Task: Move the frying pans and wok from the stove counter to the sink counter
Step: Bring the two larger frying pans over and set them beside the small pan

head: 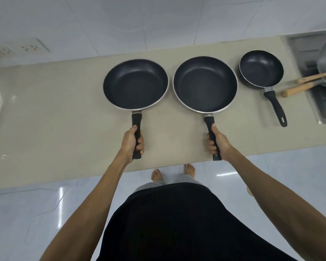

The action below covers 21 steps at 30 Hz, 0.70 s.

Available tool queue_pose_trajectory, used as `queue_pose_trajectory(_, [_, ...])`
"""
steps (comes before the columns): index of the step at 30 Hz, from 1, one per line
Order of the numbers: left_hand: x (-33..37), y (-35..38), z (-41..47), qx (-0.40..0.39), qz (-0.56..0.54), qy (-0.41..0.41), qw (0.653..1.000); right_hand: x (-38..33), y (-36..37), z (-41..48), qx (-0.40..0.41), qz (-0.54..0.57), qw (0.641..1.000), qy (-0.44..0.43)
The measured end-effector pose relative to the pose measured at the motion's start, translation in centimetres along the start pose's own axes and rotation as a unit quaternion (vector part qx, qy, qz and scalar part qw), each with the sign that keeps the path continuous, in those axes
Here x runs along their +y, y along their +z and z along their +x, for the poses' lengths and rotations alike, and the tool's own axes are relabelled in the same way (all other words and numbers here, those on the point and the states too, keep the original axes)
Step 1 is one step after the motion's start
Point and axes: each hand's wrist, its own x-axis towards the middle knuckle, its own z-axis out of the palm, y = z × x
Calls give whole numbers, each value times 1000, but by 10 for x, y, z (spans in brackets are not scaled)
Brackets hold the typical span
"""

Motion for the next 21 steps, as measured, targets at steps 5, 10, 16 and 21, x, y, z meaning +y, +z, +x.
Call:
queue_pose_trajectory(5, [-3,-5,9,-2,15,2,1000,-4,2,-2,11,-17,1000,2])
queue_pose_trajectory(10, [-17,-9,17,11,44,-32,998,-10,10,-5,56,-65,996,-17])
queue_pose_trajectory(16, [-34,-9,22,46,114,31,992,-9,12,-13,80,-141,984,-77])
queue_pose_trajectory(21, [-34,-11,17,40,164,57,984,-11,16,-25,86,-180,975,-103])
